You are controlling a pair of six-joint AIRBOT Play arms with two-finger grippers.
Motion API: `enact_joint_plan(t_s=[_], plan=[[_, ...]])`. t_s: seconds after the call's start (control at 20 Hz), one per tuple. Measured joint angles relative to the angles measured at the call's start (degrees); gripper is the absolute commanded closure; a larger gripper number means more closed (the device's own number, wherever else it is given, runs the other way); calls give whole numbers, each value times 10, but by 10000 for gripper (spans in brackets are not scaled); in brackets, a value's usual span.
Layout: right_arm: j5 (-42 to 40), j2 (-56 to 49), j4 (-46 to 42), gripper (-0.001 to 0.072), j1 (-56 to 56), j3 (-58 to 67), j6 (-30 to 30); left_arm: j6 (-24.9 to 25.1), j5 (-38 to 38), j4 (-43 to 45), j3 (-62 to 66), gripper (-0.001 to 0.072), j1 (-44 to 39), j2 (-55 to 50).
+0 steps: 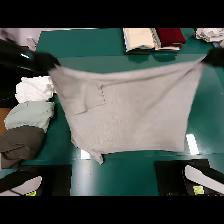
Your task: Fold the shirts.
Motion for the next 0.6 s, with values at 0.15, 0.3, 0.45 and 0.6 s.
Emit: enact_joint_plan(t_s=[0.15, 0.3, 0.45, 0.6], plan=[[-40, -91, 0, 702, 2, -39, 0, 11, 75, -2, -35, 687, 1, -96], [-69, -176, 1, 702, 4, -17, 0, 14, 153, -9, -48, 687, 1, -150], [-70, -225, 2, 702, 4, 28, -1, 19, 189, -13, -42, 686, 9, -171], [-56, -232, -2, 702, -2, 37, -9, 28, 151, -14, -35, 686, 25, -179]])
